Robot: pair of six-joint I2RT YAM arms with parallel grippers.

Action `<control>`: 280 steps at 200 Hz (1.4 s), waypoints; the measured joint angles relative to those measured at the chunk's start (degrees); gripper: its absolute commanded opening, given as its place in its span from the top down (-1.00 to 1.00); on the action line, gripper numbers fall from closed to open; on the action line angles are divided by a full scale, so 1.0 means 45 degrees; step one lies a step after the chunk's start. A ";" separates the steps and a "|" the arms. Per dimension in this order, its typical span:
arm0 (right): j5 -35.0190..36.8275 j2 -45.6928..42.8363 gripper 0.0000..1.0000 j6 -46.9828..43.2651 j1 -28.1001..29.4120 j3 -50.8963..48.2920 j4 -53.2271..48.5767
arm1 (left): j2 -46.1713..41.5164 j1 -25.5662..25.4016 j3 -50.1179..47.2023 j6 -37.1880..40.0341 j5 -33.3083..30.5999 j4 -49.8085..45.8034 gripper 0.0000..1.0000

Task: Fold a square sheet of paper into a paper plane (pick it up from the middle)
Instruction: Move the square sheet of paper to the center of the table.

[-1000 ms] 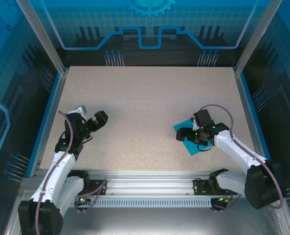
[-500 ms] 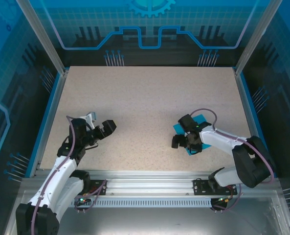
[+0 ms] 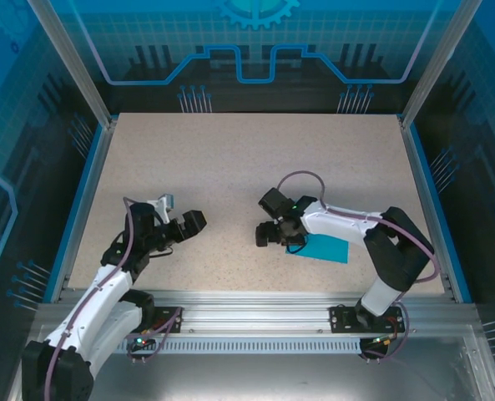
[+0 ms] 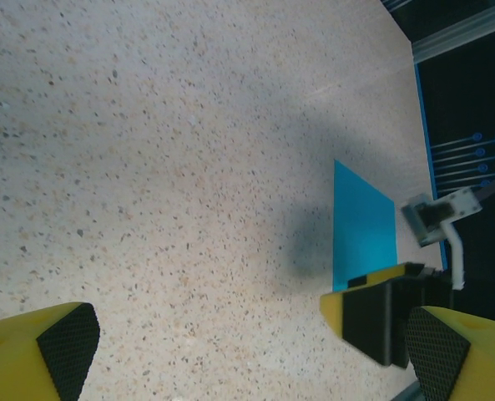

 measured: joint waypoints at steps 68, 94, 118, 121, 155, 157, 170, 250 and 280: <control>0.0743 -0.2035 -0.74 -0.1166 -0.4920 -0.1962 -0.0291 | 0.2239 -0.2098 0.0185 0.0126 0.0107 0.0505 -0.97; 0.0301 -0.1530 -0.73 -0.1685 -0.4896 -0.2103 -0.0087 | 0.3215 -0.2637 0.0607 0.0194 0.0073 0.0709 -0.97; 0.0457 -0.0398 -0.71 -0.2074 -0.4405 -0.1758 -0.0126 | 0.3366 -0.2691 0.0743 0.0359 -0.0024 0.0806 -0.97; 0.0520 -0.0316 -0.71 -0.2108 -0.4347 -0.1637 -0.0238 | 0.3366 -0.2691 0.0748 0.0364 -0.0034 0.0811 -0.97; 0.0865 0.1039 -0.71 -0.2200 -0.2846 -0.0146 -0.0423 | 0.3298 -0.2730 0.0753 0.0452 -0.0223 0.0763 -0.97; 0.0865 0.1103 -0.71 -0.2200 -0.2754 -0.0073 -0.0418 | 0.3274 -0.2730 0.0753 0.0457 -0.0228 0.0748 -0.97; 0.0918 0.1588 -0.70 -0.2161 -0.2030 0.0495 -0.0408 | 0.3147 -0.2730 0.0753 0.0461 -0.0282 0.0680 -0.97; 0.1020 0.2827 -0.77 -0.2161 -0.0204 0.2370 -0.0850 | 0.2312 -0.2730 0.0753 0.0500 -0.0510 0.0500 -0.97; 0.1802 0.2312 -0.98 -0.2186 -0.0189 0.2681 -0.2006 | 0.2322 -0.2730 0.0753 0.0641 -0.0617 0.0520 -0.97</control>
